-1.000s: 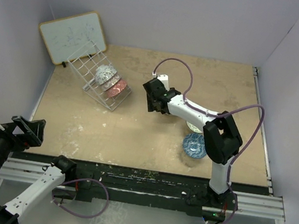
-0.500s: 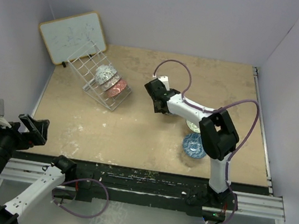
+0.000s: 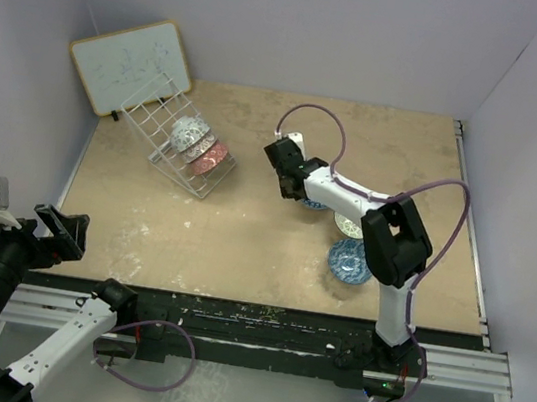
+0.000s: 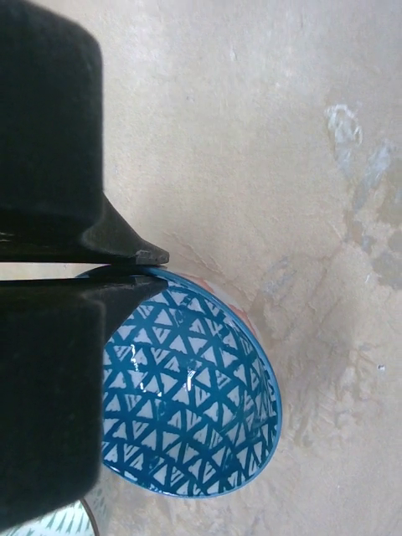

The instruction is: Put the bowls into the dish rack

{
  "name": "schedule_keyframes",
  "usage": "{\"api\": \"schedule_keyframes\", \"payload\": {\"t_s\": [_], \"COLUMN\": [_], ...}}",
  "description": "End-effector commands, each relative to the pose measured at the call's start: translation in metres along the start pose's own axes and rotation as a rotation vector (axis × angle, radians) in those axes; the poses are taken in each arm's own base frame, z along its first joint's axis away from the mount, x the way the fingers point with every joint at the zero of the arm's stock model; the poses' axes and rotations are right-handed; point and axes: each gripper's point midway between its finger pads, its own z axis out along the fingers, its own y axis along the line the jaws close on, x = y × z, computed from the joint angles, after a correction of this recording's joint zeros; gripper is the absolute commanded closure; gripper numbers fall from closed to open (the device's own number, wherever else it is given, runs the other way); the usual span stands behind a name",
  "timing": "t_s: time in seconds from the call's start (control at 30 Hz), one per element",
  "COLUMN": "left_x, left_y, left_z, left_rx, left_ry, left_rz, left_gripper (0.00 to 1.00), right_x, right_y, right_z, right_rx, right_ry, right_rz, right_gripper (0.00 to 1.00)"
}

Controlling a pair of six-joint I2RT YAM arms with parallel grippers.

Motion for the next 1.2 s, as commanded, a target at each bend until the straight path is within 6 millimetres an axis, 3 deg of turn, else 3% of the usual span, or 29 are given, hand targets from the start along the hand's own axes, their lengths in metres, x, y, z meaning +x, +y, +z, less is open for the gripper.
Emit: {"api": "schedule_keyframes", "payload": {"t_s": [0.0,0.17,0.37,0.53,0.67,0.83,1.17], "left_x": [-0.011,-0.012,-0.015,-0.019,-0.021,-0.024,-0.026], "left_y": [-0.003,-0.002,-0.001,0.001,0.001,0.001,0.008], "left_z": [-0.001,-0.005,-0.010,-0.016,-0.018,-0.022,-0.027], "left_rx": [0.014,0.021,0.025,0.026,0.034,0.035,0.014], "left_ry": [-0.047,-0.054,-0.061,-0.075,-0.077,-0.081,-0.085], "left_rz": [-0.031,-0.041,-0.043,-0.041,-0.042,-0.044,-0.040], "left_gripper": [0.01,0.01,0.01,0.01,0.01,0.01,0.01], "right_x": [-0.056,-0.114,-0.185,-0.229,-0.259,-0.282,-0.297], "right_y": [0.020,0.040,0.067,0.070,0.071,0.086,0.103], "right_z": [-0.041,-0.095,-0.196,-0.277,-0.321,-0.343,-0.337], "right_rx": [-0.194,-0.423,-0.833,-1.118,-1.321,-1.576,-1.821], "right_ry": [-0.140,-0.296,-0.535,-0.716,-0.815,-0.872,-0.906], "right_rz": [0.099,0.242,0.379,0.472,0.565,0.656,0.880], "right_gripper": [1.00,1.00,1.00,1.00,1.00,1.00,1.00]}}
